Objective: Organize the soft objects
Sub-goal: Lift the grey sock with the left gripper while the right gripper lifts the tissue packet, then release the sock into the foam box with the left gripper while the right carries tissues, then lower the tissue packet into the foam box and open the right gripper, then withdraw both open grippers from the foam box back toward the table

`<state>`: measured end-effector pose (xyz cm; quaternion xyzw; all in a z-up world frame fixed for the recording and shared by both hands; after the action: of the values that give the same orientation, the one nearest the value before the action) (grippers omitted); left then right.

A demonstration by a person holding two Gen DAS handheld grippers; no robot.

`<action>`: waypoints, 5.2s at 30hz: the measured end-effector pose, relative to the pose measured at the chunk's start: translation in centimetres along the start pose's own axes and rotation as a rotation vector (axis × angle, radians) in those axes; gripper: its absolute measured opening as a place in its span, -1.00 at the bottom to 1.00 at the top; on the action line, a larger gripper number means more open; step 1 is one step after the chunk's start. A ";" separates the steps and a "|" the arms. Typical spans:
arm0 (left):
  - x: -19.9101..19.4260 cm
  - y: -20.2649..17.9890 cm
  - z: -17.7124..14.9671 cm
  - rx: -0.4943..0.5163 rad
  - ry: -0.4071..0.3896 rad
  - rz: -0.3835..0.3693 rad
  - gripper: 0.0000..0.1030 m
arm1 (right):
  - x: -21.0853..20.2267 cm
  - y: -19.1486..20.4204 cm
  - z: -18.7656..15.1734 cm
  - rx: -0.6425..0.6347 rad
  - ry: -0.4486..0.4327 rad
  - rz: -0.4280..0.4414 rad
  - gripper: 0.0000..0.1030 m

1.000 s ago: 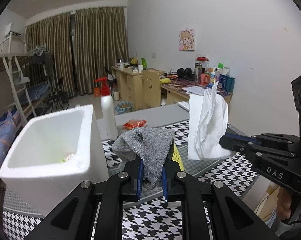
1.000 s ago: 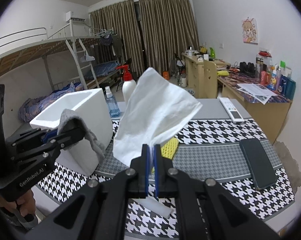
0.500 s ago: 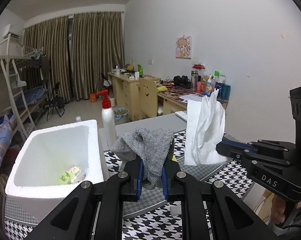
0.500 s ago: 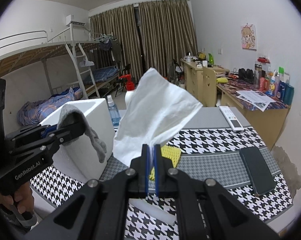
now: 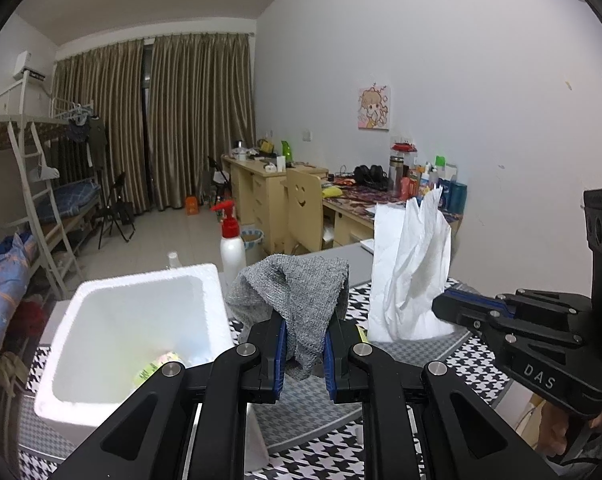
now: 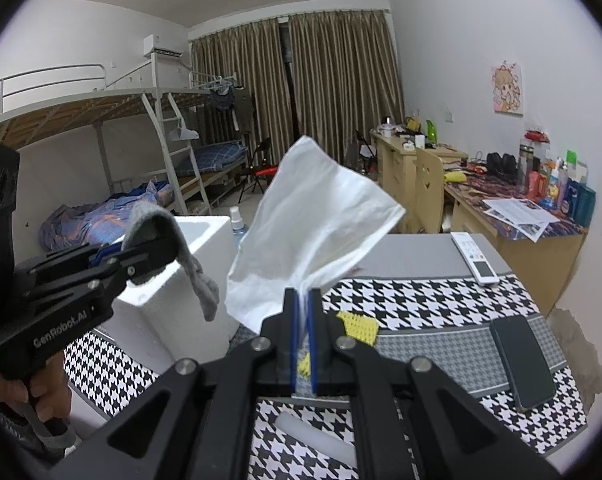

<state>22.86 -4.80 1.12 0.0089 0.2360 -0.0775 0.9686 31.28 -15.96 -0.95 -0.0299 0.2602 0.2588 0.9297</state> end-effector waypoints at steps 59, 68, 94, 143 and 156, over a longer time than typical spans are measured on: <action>-1.4 11.8 1.1 -0.142 -0.012 0.280 -0.68 | 4.3 10.9 3.8 -0.156 0.014 0.237 -0.87; -0.6 12.5 0.1 -0.146 0.021 0.275 0.45 | 4.8 11.4 3.8 -0.156 0.027 0.222 -0.87; -4.4 16.2 -0.9 -0.197 -0.048 0.404 0.98 | 6.2 14.1 4.1 -0.192 0.052 0.235 -0.87; -7.0 16.6 -3.6 -0.244 -0.061 0.409 0.98 | 4.8 15.4 3.1 -0.186 0.004 0.224 0.87; -7.7 14.5 -3.7 -0.214 -0.067 0.386 0.98 | 3.4 14.9 2.1 -0.181 -0.024 0.222 0.87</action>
<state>16.68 10.80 1.10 -0.0517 0.2043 0.1348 0.9682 27.40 -1.10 0.37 -0.0815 0.2264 0.3828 0.8919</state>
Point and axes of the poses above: each gripper's, at about its wrist camera, not at the fingertips, and x roughly the way its jaws point, y to its left, z to its top, the point moved 9 cm from there along x, roughly the way its jaws point, and after that the axes turned 4 degrees about y, right-handed, at the moved point
